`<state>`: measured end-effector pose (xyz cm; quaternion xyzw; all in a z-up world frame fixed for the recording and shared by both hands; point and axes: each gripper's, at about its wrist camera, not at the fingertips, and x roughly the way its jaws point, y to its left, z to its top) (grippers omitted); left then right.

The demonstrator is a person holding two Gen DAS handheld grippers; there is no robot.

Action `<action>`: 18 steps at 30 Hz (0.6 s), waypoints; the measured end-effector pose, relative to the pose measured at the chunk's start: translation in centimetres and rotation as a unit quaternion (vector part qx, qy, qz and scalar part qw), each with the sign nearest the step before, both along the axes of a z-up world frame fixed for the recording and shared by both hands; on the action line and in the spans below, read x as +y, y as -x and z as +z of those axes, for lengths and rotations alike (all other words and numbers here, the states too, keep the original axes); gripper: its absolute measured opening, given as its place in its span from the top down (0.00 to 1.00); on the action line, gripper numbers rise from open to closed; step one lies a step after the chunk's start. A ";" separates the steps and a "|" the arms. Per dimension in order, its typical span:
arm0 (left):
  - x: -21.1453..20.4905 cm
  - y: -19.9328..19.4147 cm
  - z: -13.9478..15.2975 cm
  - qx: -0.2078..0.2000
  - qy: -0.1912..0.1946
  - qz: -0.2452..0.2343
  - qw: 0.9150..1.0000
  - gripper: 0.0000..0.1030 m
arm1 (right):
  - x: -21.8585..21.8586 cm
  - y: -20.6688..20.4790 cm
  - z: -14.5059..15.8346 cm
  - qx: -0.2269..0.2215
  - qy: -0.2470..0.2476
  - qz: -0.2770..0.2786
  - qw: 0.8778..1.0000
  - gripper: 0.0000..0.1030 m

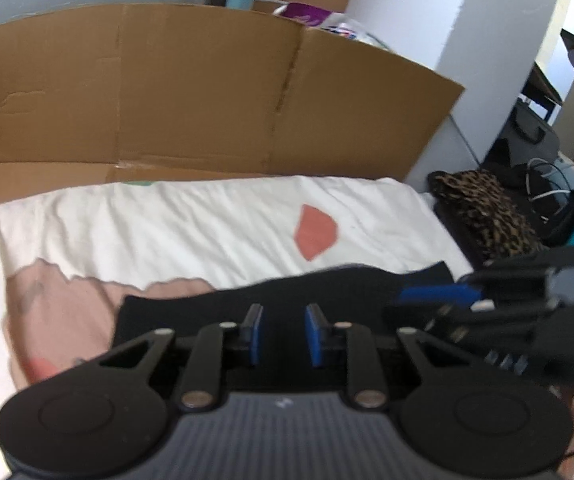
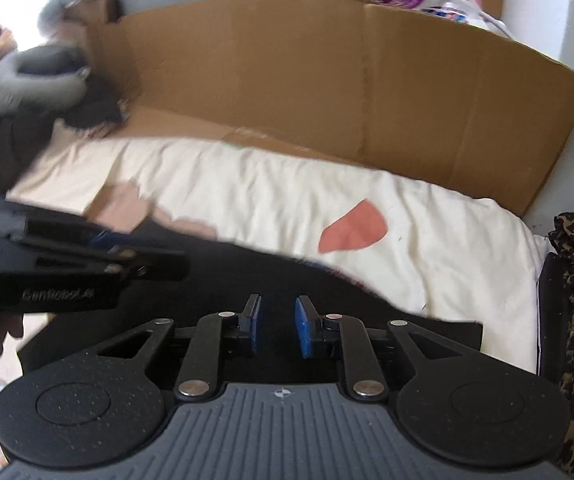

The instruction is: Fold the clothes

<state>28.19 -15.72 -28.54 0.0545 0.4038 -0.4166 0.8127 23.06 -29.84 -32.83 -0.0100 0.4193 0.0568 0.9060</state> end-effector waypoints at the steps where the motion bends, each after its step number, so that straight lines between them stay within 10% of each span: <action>1: -0.2 0.4 -0.2 0.001 -0.002 -0.002 1.000 0.75 | 0.4 0.4 -0.3 0.000 0.006 0.005 1.000 0.76; 18: -2.8 1.4 -3.6 -0.013 -0.053 -0.001 0.999 0.63 | -1.7 0.2 -3.8 0.013 0.000 -0.029 1.000 0.75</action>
